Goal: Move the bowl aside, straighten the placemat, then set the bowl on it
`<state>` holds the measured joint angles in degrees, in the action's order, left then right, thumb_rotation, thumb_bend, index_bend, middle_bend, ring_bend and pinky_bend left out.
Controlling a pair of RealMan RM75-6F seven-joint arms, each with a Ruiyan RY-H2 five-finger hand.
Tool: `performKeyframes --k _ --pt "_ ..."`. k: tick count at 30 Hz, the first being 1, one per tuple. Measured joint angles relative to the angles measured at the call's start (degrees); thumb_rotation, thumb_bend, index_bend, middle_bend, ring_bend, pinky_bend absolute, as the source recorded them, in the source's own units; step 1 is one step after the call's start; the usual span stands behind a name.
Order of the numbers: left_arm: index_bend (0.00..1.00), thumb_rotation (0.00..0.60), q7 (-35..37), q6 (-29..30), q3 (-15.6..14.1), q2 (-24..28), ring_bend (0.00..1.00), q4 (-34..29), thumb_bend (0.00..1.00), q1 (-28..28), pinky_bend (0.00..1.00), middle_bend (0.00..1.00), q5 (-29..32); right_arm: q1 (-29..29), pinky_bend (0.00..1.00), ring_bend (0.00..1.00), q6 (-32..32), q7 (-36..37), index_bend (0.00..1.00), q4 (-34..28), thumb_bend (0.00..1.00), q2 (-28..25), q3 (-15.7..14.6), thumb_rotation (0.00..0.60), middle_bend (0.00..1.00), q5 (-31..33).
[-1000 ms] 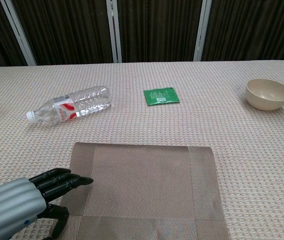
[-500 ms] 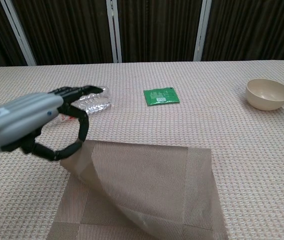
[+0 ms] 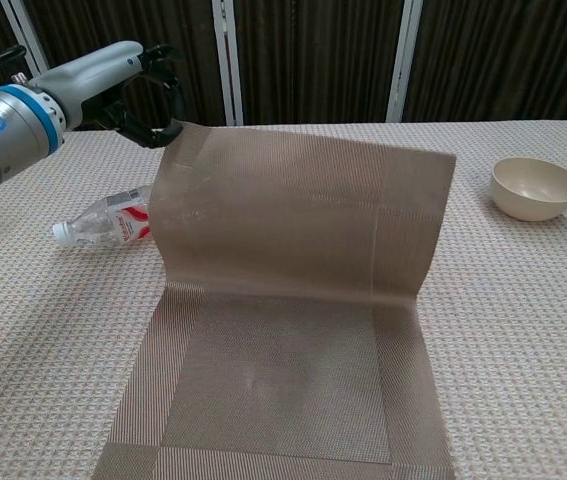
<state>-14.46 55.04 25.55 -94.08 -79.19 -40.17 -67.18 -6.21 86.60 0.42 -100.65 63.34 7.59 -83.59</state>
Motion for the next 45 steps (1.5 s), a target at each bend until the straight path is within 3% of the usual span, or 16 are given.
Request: performKeyframes --k 6,9,13,15,23,28,36,40,45 --pt "0.7 0.6 1.03 -1.72 1.16 -1.67 0.0 8.22 0.48 -2.0 0.0 0.0 4.21 -0.24 0.0 0.0 -0.9 -0.81 0.0 0.63 0.0 0.47 0.17 0.6 0.0 1.27" --pt "0.64 0.6 2.76 -1.75 0.14 -1.73 0.0 10.58 0.45 -1.81 0.0 0.0 4.2 -0.43 0.0 0.0 -1.41 -1.25 0.0 1.0 0.0 0.84 0.17 0.6 0.0 1.68" --pt "0.09 0.6 4.86 -0.17 -1.87 -0.68 0.0 11.1 0.11 -0.29 0.0 0.0 2.8 -0.51 0.0 0.0 -1.57 -1.49 0.0 1.07 0.0 1.0 0.04 0.6 0.0 1.56" --pt "0.0 0.6 5.3 0.67 -2.58 0.37 0.0 10.78 0.04 0.67 0.0 0.0 2.23 -0.55 0.0 0.0 -1.57 -1.52 0.0 0.99 0.0 1.03 -0.03 0.6 0.0 1.31" --pt "0.0 0.6 4.79 4.46 -4.74 7.0 0.0 3.12 0.04 5.02 0.0 0.0 1.21 -0.69 0.0 0.0 -1.88 -1.78 0.0 0.2 0.0 0.89 -1.22 0.6 0.0 -1.1" --pt "0.0 0.6 3.41 9.19 -6.86 13.7 0.0 -5.51 0.04 9.92 0.0 0.0 -0.02 -1.48 0.0 0.0 -3.93 -1.32 0.02 0.04 0.0 0.5 -3.69 0.6 0.0 -5.5" --pt "0.0 0.6 1.36 19.89 -13.8 26.48 0.0 -21.49 0.04 21.95 0.0 0.0 -3.38 -6.53 0.0 0.0 -11.98 2.28 0.12 2.59 0.0 0.66 -9.85 0.6 0.0 -18.8" --pt "0.0 0.6 0.43 24.21 -17.46 30.83 0.0 -25.95 0.04 26.36 0.0 0.0 -5.68 -9.89 0.0 0.0 -15.78 2.55 0.14 4.3 0.0 2.29 -12.04 0.6 0.0 -24.52" --pt "0.0 0.6 -0.42 27.36 -19.49 33.13 0.0 -28.45 0.04 29.23 0.0 0.0 -7.62 -13.64 0.0 0.0 -20.79 0.97 0.15 5.24 0.0 5.63 -13.97 0.6 0.0 -28.06"
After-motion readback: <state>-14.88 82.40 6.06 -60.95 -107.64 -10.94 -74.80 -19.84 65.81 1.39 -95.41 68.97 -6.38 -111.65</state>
